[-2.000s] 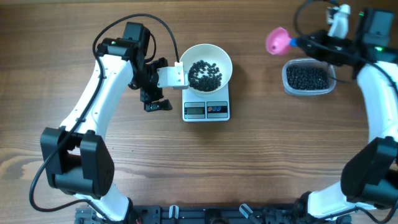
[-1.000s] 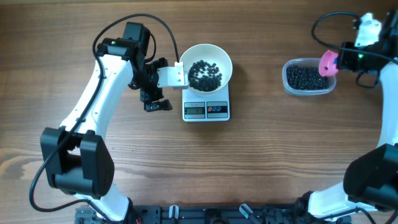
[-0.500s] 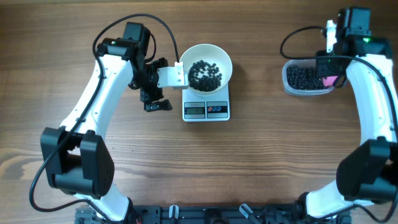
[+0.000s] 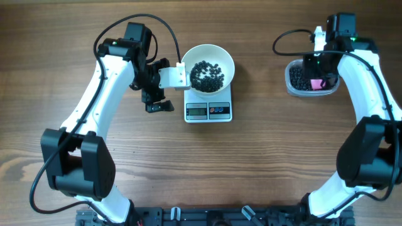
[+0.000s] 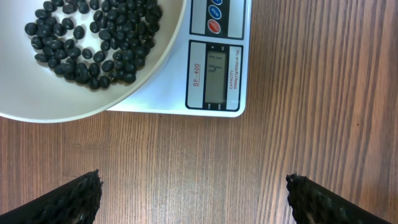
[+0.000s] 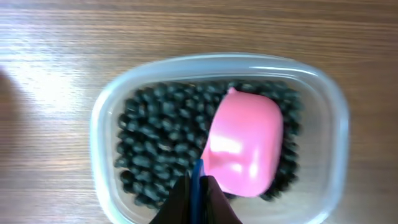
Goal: Scoop item into bowl and weigh 150g on scale
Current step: 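Lower the pink scoop into the beans and scoop with the right gripper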
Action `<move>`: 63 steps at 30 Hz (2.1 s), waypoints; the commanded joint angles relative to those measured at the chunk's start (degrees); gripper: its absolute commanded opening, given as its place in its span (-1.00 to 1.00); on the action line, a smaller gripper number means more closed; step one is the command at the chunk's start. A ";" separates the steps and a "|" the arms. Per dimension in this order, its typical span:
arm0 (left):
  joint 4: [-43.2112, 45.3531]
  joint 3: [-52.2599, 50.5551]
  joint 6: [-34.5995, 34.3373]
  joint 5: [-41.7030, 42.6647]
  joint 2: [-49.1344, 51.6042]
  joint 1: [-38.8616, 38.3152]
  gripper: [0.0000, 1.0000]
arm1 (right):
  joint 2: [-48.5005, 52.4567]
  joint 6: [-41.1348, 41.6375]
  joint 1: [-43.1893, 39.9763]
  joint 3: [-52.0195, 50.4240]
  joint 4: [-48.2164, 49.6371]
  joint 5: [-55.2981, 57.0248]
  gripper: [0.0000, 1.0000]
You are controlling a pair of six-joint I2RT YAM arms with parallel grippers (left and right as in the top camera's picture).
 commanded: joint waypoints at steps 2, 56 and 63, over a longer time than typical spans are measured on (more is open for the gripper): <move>-0.04 -0.48 1.11 1.53 0.13 0.33 1.00 | 3.19 2.14 -0.35 -1.79 0.31 -8.68 -0.91; -0.04 -0.48 1.11 1.55 0.11 0.33 1.00 | 3.17 1.90 -28.20 -1.79 -2.01 -43.65 -0.92; -0.04 -0.48 1.11 1.55 0.13 0.33 1.00 | 3.17 1.92 -31.17 -1.79 -2.32 -50.93 -0.91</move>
